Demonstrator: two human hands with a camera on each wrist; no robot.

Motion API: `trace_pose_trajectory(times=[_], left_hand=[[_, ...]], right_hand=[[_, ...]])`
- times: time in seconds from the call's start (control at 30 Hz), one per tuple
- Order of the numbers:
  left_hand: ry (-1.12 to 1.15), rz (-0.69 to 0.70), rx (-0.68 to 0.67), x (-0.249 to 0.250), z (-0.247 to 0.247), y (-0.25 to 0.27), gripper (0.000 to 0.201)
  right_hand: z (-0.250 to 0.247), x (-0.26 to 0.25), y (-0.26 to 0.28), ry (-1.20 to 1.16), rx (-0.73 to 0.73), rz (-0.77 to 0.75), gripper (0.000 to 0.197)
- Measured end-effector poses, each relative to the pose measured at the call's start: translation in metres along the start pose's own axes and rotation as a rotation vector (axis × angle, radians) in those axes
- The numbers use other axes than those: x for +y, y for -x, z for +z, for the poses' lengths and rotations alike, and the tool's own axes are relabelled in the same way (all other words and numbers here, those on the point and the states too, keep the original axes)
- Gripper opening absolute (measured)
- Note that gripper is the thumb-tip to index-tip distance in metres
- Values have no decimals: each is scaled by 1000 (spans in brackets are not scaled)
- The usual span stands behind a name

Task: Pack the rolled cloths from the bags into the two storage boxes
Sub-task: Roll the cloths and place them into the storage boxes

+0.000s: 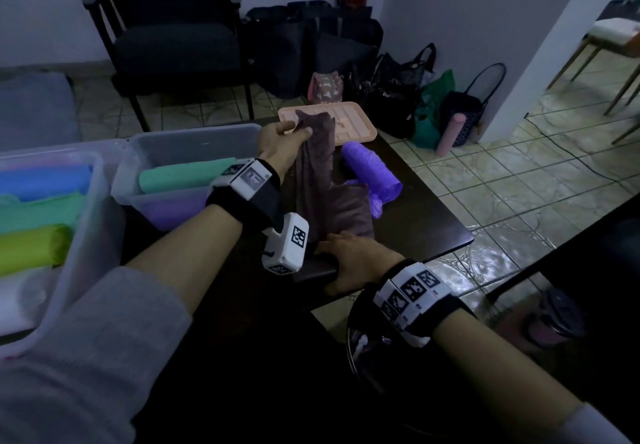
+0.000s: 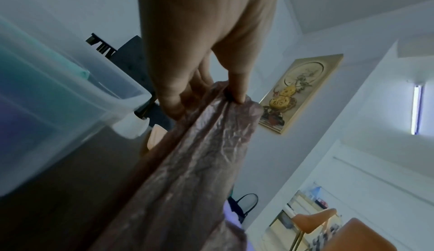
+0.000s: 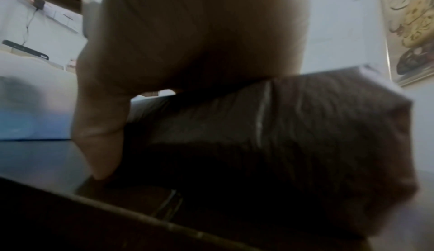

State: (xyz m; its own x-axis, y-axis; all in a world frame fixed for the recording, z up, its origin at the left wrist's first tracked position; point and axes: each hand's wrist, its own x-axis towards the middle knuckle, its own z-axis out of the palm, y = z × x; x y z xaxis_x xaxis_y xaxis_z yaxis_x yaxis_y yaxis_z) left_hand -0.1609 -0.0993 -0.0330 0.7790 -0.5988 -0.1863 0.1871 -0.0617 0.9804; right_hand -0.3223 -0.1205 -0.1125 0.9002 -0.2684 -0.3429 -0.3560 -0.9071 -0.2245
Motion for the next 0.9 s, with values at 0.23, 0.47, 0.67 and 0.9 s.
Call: trace_pose_trajectory(times=[0.23,0.47,0.67,0.9], left_hand=[[-3,-2,-113,13,3,-13,10],[-634,270,85,44,3,-17,59],[-1076,359,-523,-11,5,13,30],[-1337,235,-749,-96,-18,11,51]], right_hand=[[-1,-1,0,-2,0,-5,67],[-1,-1,-1,-2,-12,-2,66],[1,-3,1,29,7,4,69],[7,-5,3,84,19,3,68]])
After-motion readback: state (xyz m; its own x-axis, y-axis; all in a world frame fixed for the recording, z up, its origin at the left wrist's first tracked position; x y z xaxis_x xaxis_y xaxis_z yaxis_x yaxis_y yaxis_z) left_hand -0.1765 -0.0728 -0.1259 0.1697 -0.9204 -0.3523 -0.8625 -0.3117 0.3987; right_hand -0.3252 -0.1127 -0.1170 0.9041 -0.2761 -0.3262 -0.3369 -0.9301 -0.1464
